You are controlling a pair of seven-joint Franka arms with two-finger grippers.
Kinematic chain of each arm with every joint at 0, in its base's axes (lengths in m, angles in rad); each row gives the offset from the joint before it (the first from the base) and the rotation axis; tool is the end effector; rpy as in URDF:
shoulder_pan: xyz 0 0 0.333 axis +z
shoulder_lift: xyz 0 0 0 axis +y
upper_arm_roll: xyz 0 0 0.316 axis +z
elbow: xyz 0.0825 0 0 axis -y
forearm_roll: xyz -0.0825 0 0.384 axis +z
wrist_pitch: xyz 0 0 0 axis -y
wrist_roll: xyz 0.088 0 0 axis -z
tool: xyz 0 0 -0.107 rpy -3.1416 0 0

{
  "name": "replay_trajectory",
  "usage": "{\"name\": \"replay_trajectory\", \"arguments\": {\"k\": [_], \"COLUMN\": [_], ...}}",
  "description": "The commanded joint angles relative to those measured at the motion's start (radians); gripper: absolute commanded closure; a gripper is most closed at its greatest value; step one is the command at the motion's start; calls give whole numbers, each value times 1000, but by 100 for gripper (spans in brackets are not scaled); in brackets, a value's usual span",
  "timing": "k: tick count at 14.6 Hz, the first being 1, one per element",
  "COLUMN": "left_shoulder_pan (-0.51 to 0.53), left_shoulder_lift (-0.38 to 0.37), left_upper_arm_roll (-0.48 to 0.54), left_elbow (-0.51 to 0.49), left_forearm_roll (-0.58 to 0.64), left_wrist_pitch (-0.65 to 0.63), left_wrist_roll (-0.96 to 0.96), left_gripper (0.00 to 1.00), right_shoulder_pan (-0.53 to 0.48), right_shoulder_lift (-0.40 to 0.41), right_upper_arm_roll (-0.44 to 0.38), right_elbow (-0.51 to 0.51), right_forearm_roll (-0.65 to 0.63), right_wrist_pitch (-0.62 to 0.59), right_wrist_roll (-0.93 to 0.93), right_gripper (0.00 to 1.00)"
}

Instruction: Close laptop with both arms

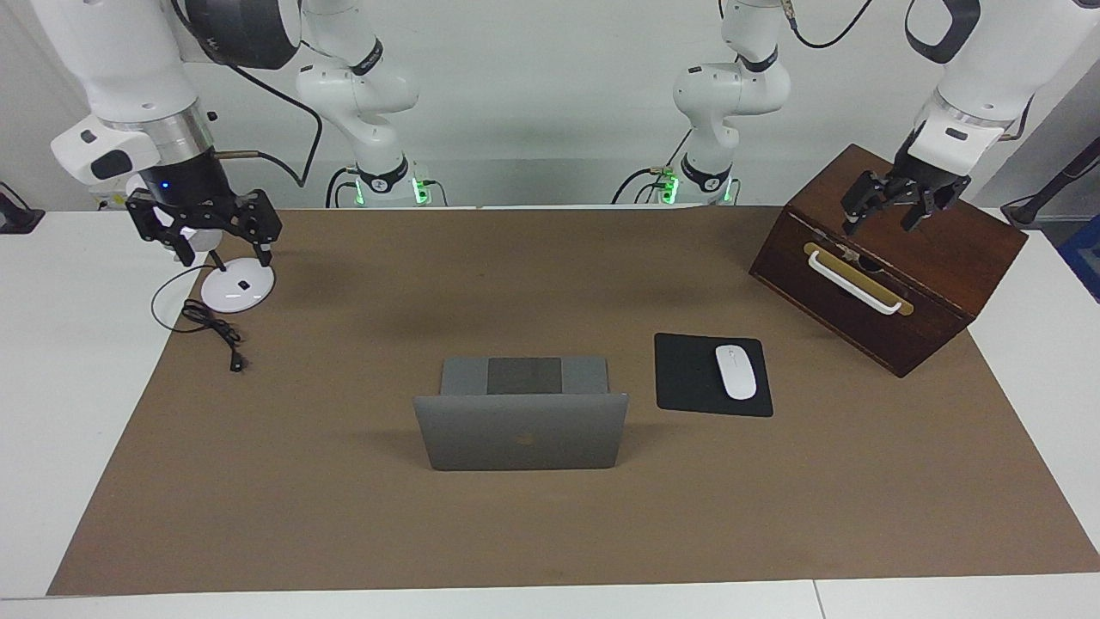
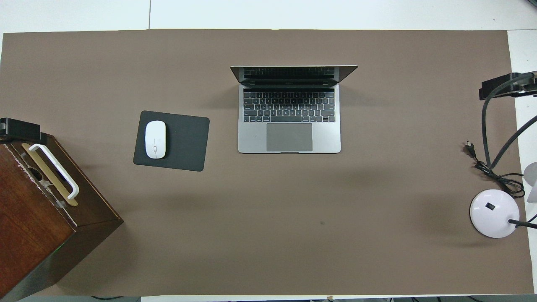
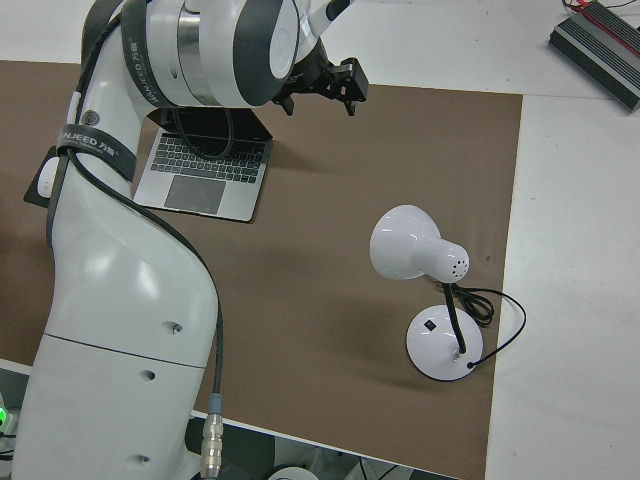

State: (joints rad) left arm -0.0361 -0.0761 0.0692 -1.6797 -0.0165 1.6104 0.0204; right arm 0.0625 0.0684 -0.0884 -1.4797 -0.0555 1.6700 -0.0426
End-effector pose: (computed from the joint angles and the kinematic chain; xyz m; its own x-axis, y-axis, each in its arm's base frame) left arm 0.5332 0.0173 0.6177 0.9999 0.0132 0.0071 0.0130 -0.9997 0.0216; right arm 0.5859 -0.0186 0.6386 0.9926 0.0232 0.1189 0.0154 -0.9977 0.0666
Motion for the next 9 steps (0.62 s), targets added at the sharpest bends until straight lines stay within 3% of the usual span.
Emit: {"name": "replay_trajectory", "arguments": {"k": [1,9], "left_shoulder_pan": [16,19], "left_shoulder_lift": [-17,-22], "left_upper_arm_roll": [-8,-8], "left_elbow": [-12,-18], "left_forearm_roll": [15,13], "left_wrist_pitch": [8,16], "left_wrist_roll": [3,4], "left_gripper": [0,0], "right_shoulder_pan": [-10,-9], "right_shoulder_lift": [11,11], "right_upper_arm_roll": [4,4], "right_elbow": [16,16], "right_forearm_roll": [8,11], "right_wrist_pitch": [2,4], "right_wrist_roll": [15,18], "right_gripper": [0,0]}}
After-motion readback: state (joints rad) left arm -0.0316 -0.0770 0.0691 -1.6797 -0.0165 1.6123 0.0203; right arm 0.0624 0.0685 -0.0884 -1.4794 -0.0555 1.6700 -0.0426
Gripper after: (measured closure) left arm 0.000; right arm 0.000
